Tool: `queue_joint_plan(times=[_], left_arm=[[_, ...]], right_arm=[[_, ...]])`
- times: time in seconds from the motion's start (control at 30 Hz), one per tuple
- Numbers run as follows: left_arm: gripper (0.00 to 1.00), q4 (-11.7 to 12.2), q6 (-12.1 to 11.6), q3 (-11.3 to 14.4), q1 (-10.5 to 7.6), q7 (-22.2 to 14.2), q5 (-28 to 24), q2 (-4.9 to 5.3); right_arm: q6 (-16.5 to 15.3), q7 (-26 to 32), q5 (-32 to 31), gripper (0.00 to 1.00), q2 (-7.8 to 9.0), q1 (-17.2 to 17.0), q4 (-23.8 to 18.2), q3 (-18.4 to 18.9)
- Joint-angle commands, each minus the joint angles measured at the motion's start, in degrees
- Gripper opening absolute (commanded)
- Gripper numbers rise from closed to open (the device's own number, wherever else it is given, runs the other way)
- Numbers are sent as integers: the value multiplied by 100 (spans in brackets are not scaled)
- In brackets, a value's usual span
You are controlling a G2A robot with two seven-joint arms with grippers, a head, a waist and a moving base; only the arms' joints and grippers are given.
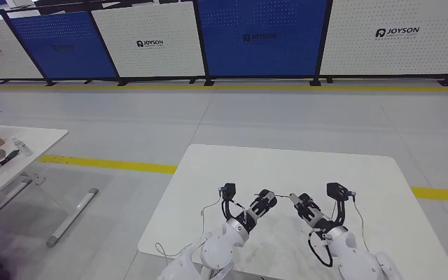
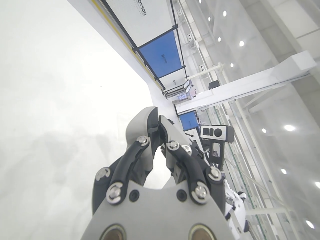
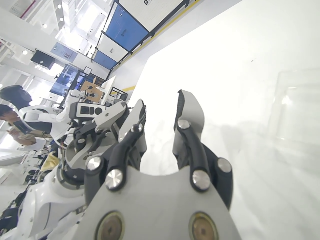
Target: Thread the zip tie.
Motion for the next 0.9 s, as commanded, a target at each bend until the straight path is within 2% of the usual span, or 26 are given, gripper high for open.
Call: queue_joint_plan(times=[0.0, 0.03, 0.27, 0.43, 0.57, 0.83, 0.87], left_arm=[[0, -6, -6, -8, 10, -5, -15, -4], [0, -10, -10, -11, 15, -18, -25, -6], [0, -56, -127, -55, 52, -149, -41, -6], [0, -90, -289, -65, 87, -341, 58, 8], [0, -100, -299, -89, 110, -391, 130, 16], [0, -86, -282, -115, 112, -356, 212, 9], [0, -79, -279, -104, 105, -374, 219, 6]], right_arm=[[-5, -10, 3, 11, -4, 11, -7, -16], [-6, -13, 8, 0, -6, 18, -9, -21], [-39, 16, 42, 0, -16, 80, 0, -47], [-130, 288, 337, 0, -19, 160, 60, -25], [-218, 492, 606, 0, -11, 243, 124, 79], [-195, 565, 584, 0, 15, 249, 131, 189], [-196, 615, 579, 16, 18, 255, 138, 189]])
